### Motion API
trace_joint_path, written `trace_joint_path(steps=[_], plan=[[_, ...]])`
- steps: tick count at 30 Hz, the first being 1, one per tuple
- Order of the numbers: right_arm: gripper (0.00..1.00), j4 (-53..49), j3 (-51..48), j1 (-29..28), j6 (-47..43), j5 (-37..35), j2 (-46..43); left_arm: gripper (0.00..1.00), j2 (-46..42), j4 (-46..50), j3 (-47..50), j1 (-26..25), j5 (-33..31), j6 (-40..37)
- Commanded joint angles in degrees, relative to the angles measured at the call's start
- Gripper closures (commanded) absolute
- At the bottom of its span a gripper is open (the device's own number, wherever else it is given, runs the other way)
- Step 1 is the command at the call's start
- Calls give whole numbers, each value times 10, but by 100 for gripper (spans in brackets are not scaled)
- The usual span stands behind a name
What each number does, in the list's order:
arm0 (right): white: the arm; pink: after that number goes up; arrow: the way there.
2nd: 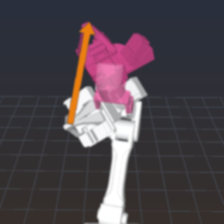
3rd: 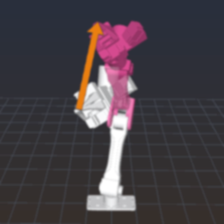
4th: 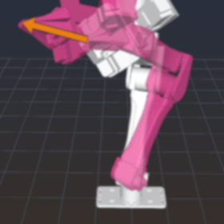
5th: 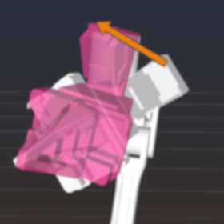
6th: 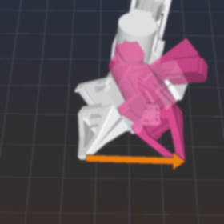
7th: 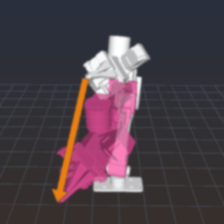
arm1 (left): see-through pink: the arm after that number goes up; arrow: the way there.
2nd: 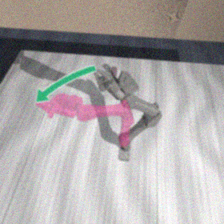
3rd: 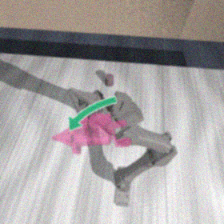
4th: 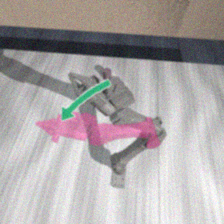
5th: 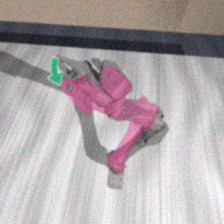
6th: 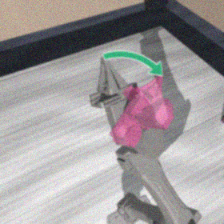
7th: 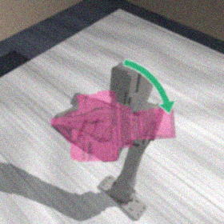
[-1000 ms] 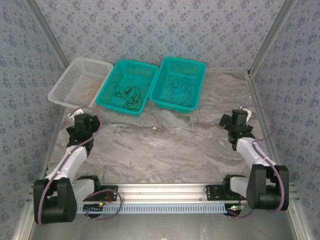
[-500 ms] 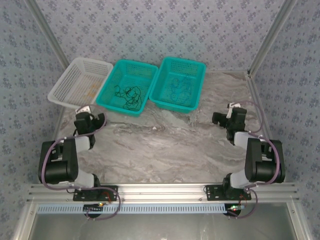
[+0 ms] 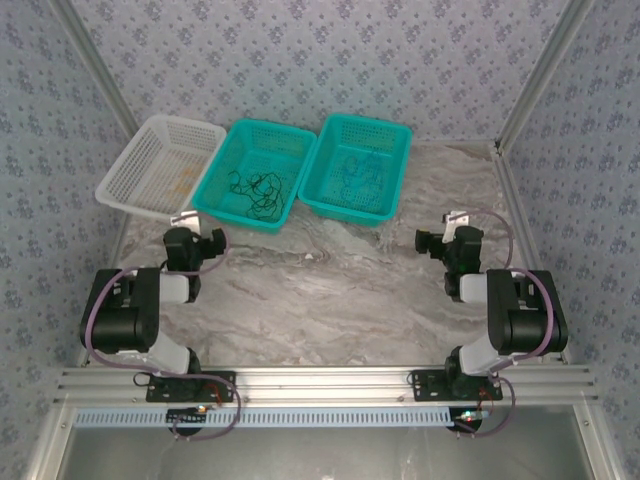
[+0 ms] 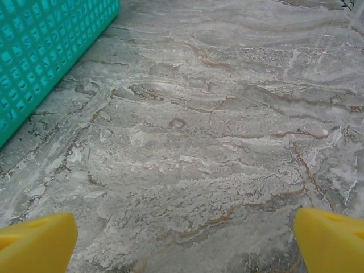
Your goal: Untangle the cables
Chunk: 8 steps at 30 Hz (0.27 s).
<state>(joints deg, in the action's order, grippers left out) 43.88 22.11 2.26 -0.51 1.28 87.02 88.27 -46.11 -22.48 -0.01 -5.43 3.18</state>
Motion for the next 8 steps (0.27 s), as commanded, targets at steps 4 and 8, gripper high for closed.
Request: trace_joint_path(steps=[4, 8], plan=[[0, 23, 3, 2, -6, -10, 2, 1, -4, -3, -13, 4, 2, -13], [0, 24, 2, 1, -6, -11, 2, 1, -4, -6, -11, 4, 2, -13]])
